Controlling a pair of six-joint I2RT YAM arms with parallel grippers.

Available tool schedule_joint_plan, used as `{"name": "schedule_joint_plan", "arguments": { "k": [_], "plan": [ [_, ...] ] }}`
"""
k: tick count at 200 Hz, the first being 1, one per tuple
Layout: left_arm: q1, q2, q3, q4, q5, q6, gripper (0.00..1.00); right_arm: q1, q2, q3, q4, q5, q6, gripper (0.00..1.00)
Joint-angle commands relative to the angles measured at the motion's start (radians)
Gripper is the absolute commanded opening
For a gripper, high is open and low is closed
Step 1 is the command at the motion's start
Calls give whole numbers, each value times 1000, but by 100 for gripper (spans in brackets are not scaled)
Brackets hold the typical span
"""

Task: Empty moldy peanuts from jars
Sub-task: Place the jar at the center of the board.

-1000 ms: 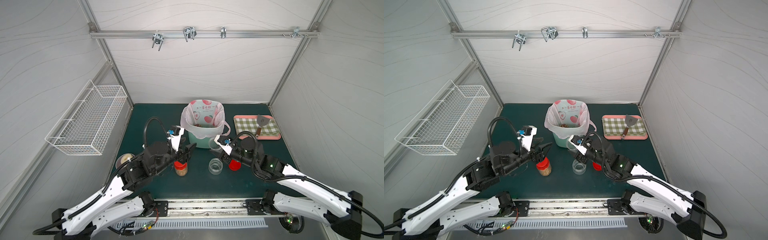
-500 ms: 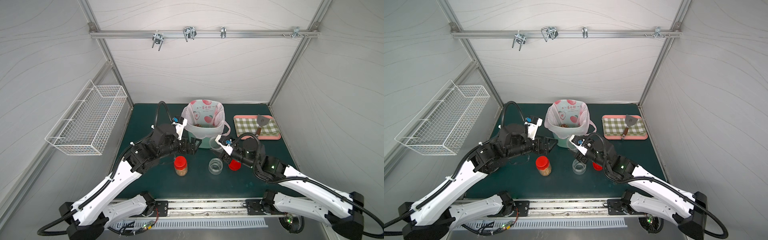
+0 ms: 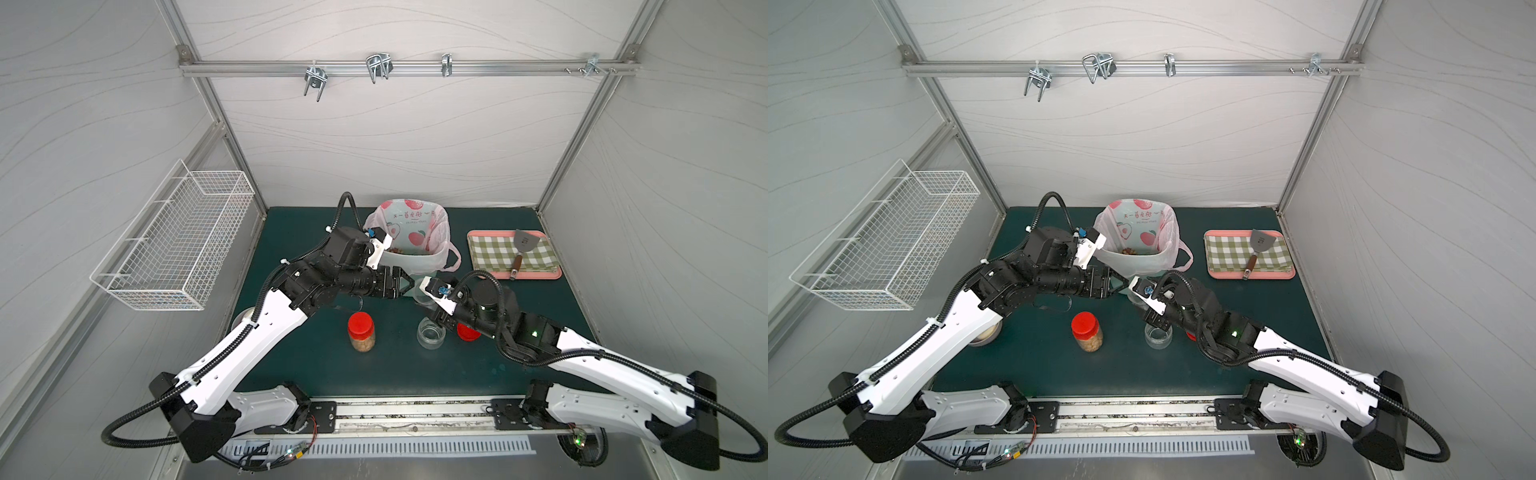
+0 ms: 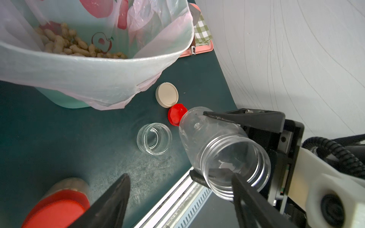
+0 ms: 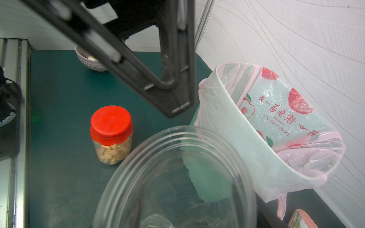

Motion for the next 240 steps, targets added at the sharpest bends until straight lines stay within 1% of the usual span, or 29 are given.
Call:
{"name": "schedule_joint_plan", "arguments": {
  "k": [1,21,44,87,113,156,170,192,213,240],
  "plan": [
    [2,16,33,14,14,-7,75,5,2,12,43,15,-16,0],
    [2,29,21,43,19,-12,69,5,11,14,48,13,-13,0],
    [3,35,12,71,-1,-14,63,5,30,18,52,10,-12,0],
    [-15,62,-2,92,-14,-22,61,7,55,29,43,17,-5,0],
    [-26,80,-20,115,-29,-27,57,7,62,32,44,14,0,0],
    [-40,110,-37,149,-43,-33,45,6,65,35,41,20,4,0],
    [-48,119,-35,150,-48,-33,39,6,69,35,43,20,5,0],
    [-57,127,-27,143,-77,-24,34,6,80,38,39,22,5,0],
    [-60,122,-30,145,-110,-21,25,7,96,48,30,30,7,0],
    [-61,122,-33,149,-115,-21,15,7,103,53,22,41,12,0]
  ]
}}
